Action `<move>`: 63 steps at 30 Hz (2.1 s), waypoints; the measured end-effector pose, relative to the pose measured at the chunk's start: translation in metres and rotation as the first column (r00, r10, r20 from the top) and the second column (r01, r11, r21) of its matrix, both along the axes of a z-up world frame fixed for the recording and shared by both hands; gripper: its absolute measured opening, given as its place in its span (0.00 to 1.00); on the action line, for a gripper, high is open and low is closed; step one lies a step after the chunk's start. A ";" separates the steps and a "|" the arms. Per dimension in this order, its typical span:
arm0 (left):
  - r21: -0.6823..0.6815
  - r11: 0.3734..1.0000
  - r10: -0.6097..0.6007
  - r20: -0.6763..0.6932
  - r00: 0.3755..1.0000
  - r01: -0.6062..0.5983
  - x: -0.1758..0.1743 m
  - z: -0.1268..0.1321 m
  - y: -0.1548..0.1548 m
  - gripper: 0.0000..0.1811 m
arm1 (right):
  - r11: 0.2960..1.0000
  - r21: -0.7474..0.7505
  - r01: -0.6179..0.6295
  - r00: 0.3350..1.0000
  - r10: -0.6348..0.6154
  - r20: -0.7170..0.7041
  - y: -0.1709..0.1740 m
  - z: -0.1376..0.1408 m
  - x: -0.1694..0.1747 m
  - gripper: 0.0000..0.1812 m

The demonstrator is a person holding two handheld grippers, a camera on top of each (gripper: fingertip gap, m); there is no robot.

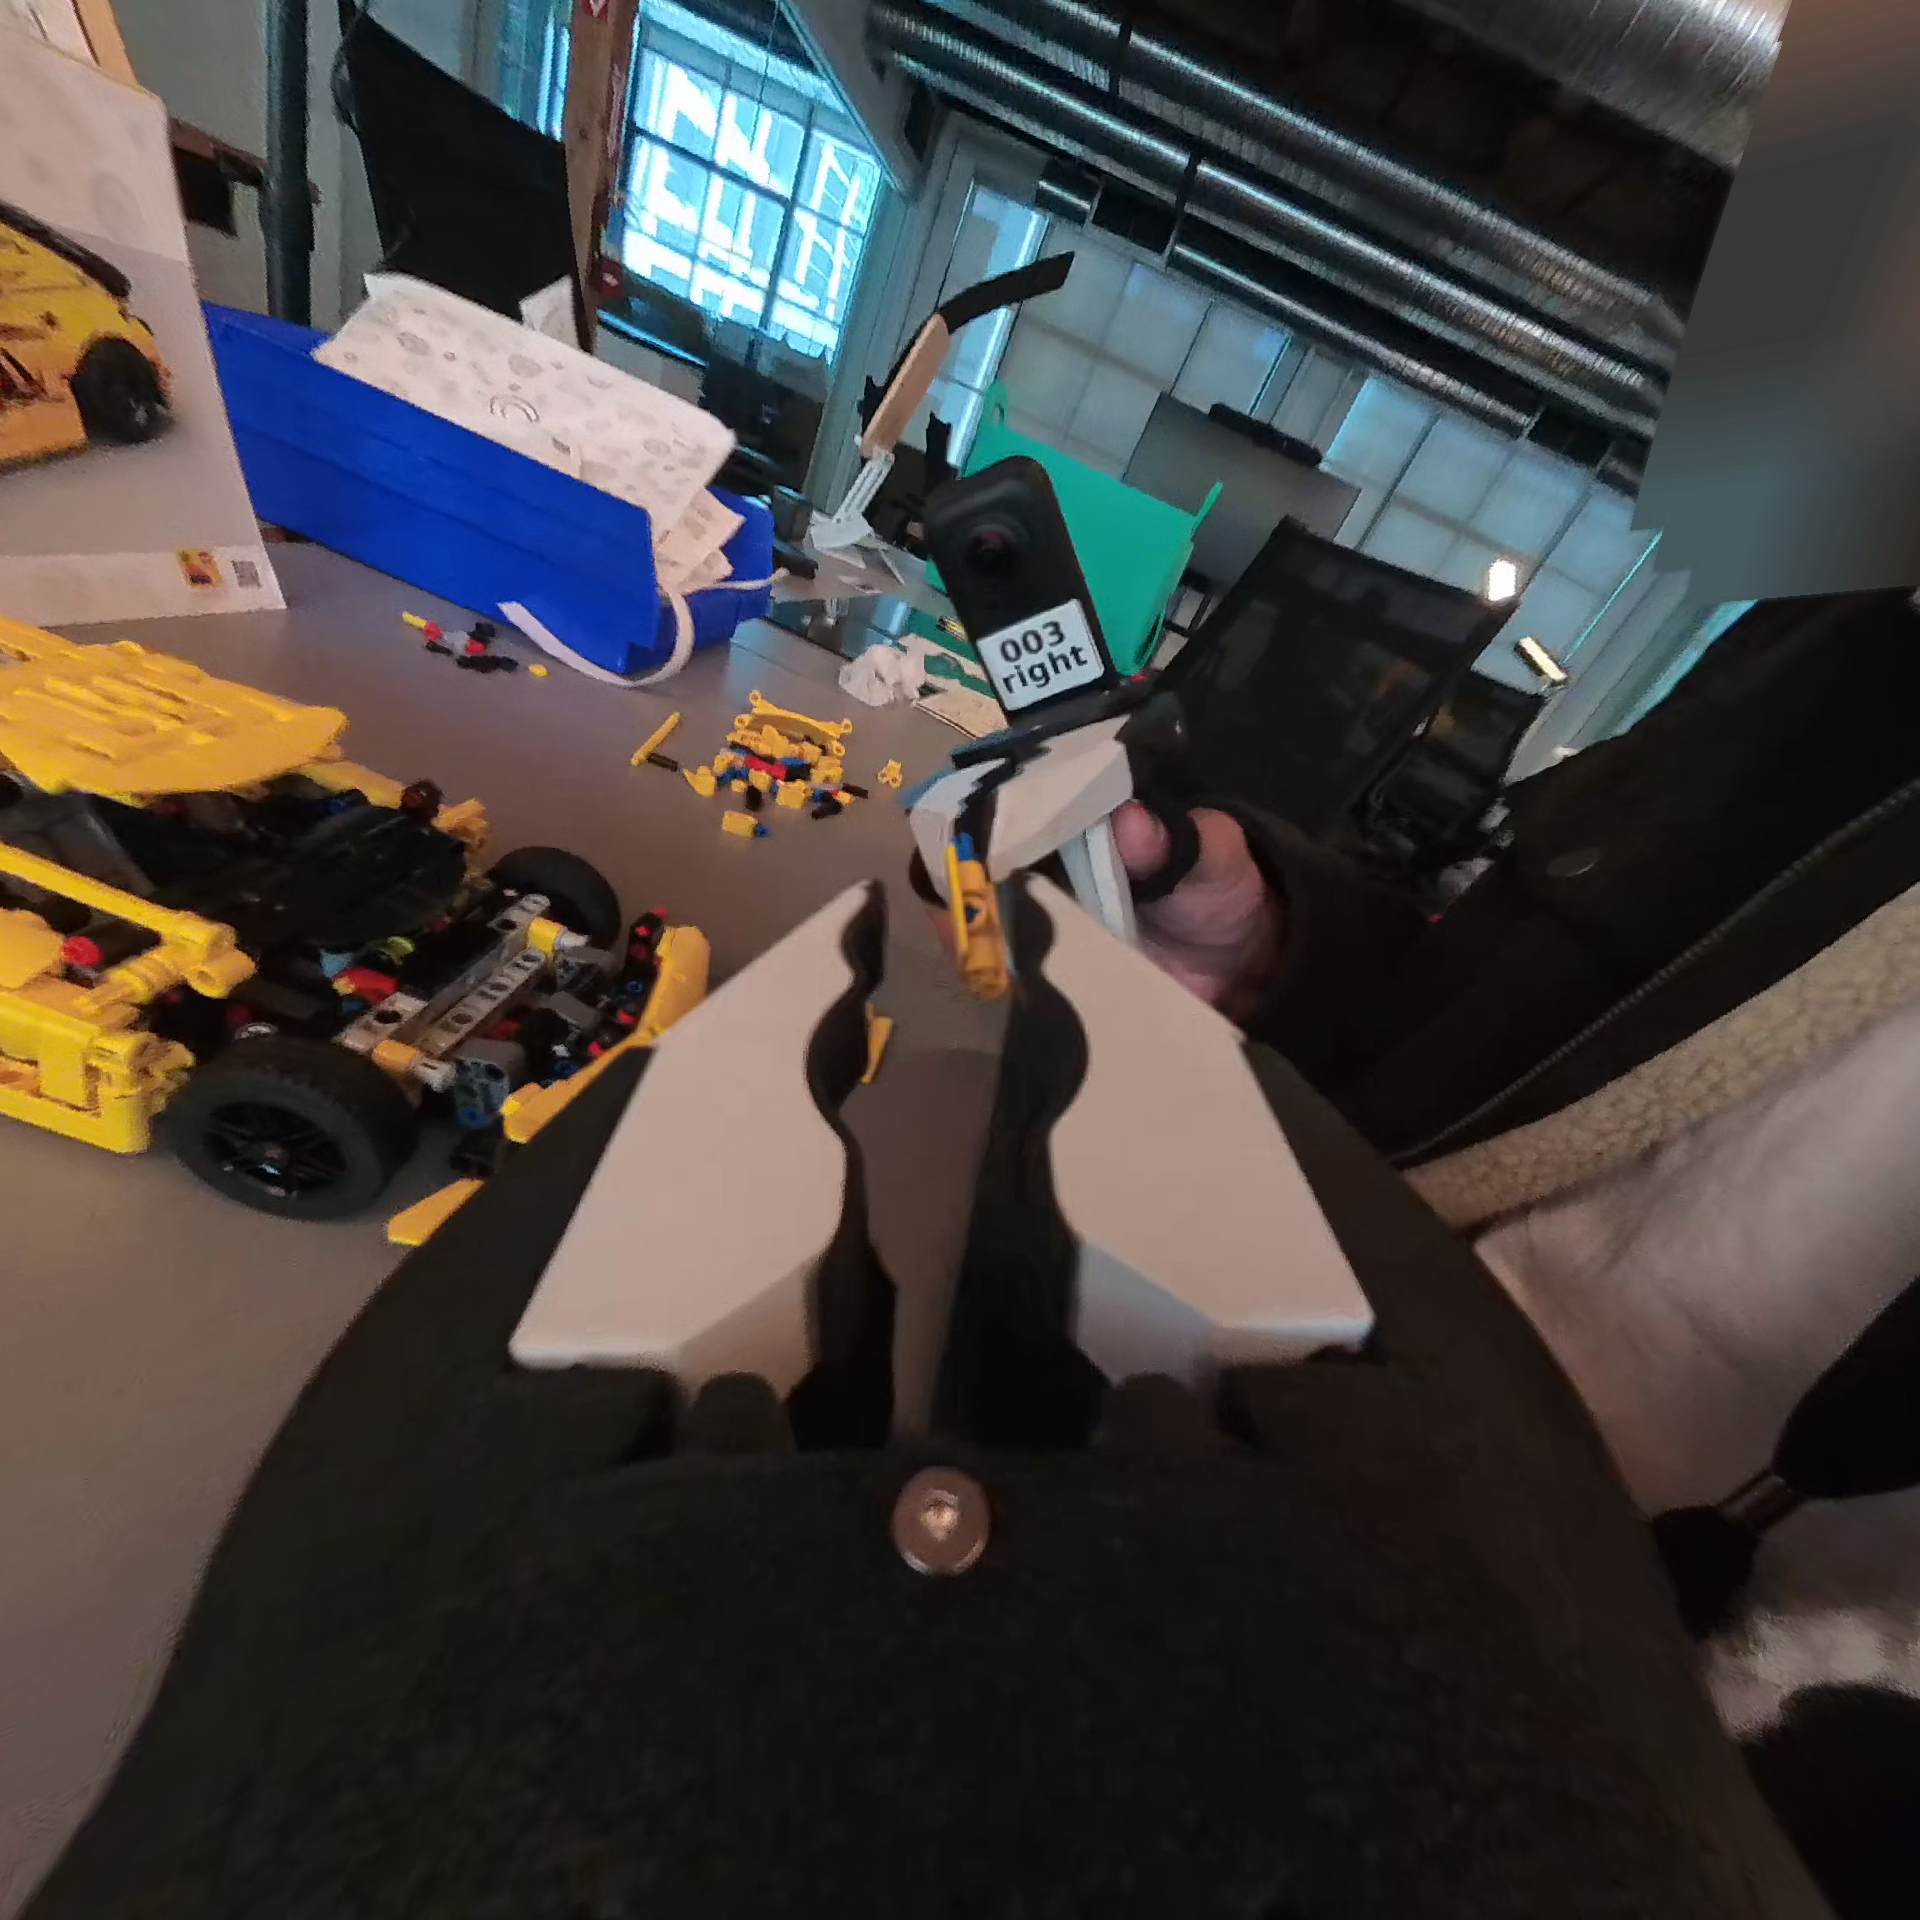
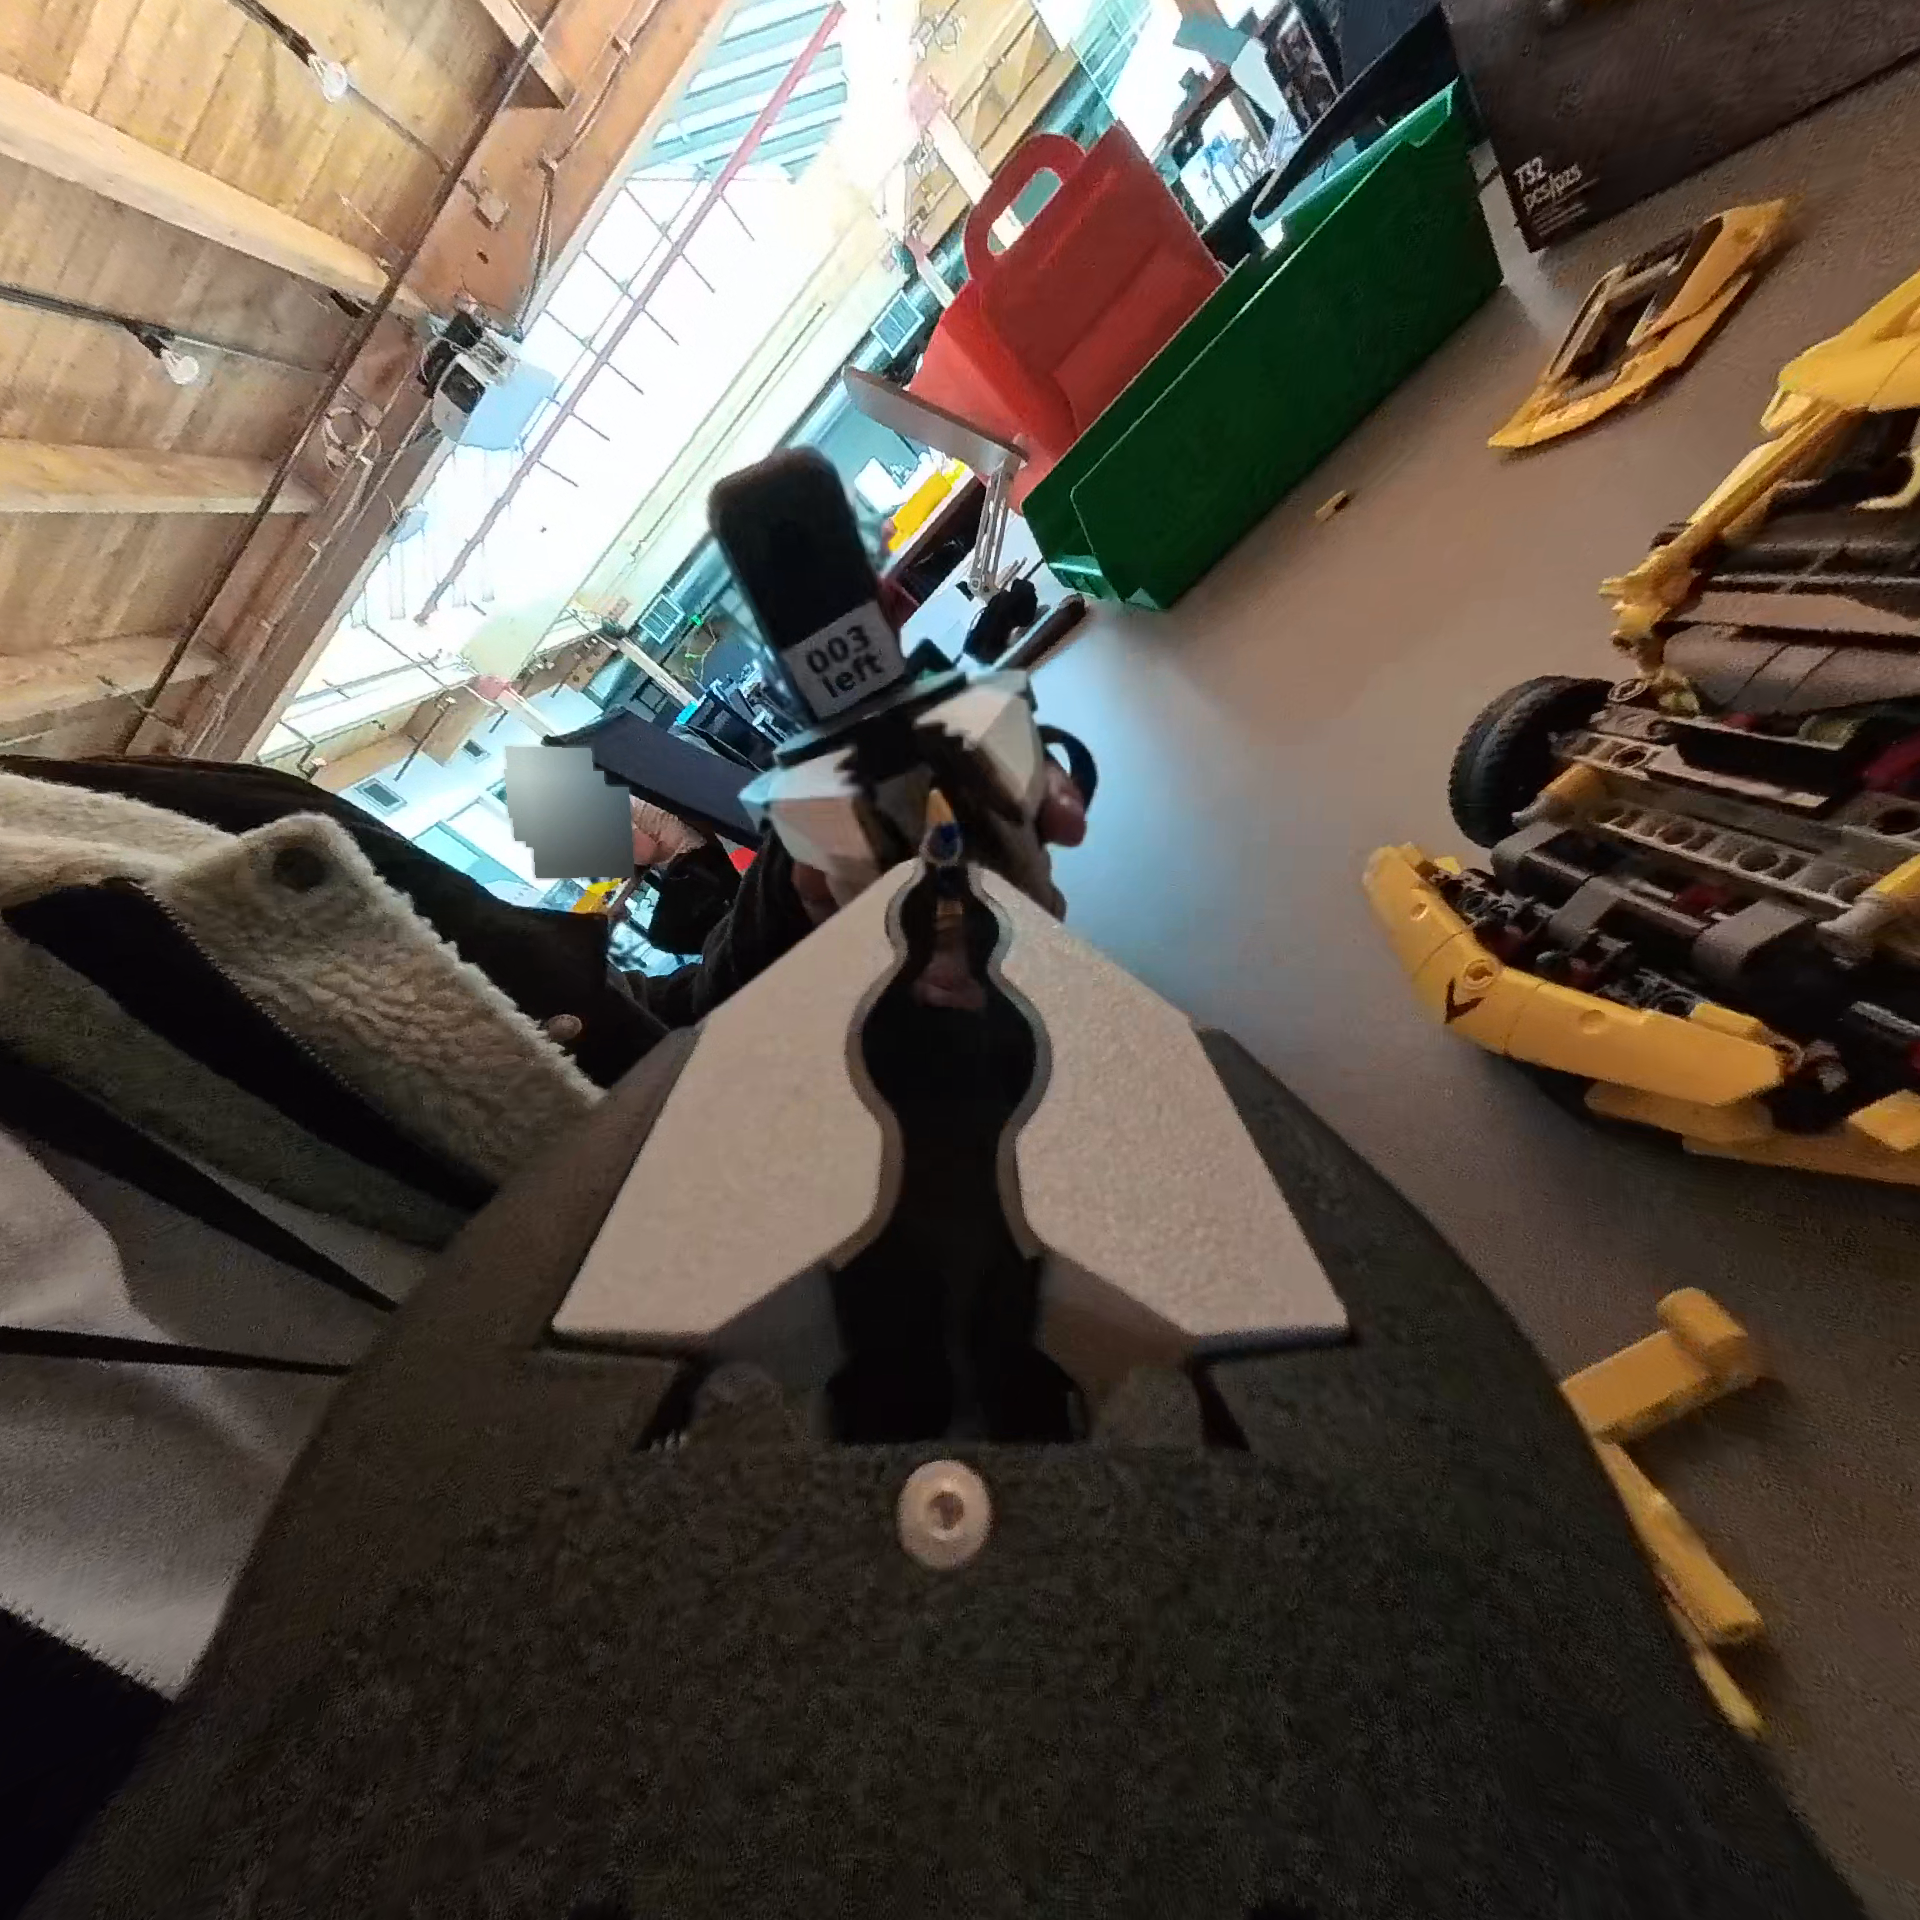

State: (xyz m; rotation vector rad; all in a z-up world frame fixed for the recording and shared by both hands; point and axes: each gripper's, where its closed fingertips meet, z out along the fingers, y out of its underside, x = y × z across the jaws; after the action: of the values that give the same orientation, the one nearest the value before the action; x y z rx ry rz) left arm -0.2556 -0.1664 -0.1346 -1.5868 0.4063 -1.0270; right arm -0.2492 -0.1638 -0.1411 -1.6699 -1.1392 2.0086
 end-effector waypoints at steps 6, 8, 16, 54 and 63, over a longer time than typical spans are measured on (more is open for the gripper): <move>-0.022 0.997 -0.072 -0.002 0.997 0.072 0.011 -0.002 -0.007 0.04 | 0.999 0.023 -0.027 1.000 0.027 -0.010 -0.009 0.000 -0.002 0.02; -0.021 0.997 -0.071 0.005 0.997 0.071 0.012 -0.002 -0.007 0.04 | 0.999 0.029 -0.024 1.000 0.024 -0.019 -0.008 0.002 -0.002 0.02; -0.091 0.992 -0.070 0.156 0.985 0.085 -0.005 0.002 -0.006 0.03 | 0.881 -0.026 0.473 0.879 -0.473 -0.058 0.166 0.022 0.105 0.02; -0.122 0.982 -0.132 0.106 0.986 0.145 0.014 -0.007 -0.009 0.03 | 0.989 0.089 -0.121 0.993 0.119 0.024 -0.013 0.001 -0.004 0.06; -0.069 0.994 -0.080 0.030 0.996 0.082 0.012 -0.006 -0.007 0.04 | 0.993 0.093 -0.066 0.998 0.066 0.004 -0.010 0.005 -0.007 0.02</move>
State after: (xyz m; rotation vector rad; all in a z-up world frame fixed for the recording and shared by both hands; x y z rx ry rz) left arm -0.2433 -0.1735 -0.1411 -1.6277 0.4231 -1.1347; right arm -0.2561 -0.1737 -0.1362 -1.6078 -1.2842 1.9611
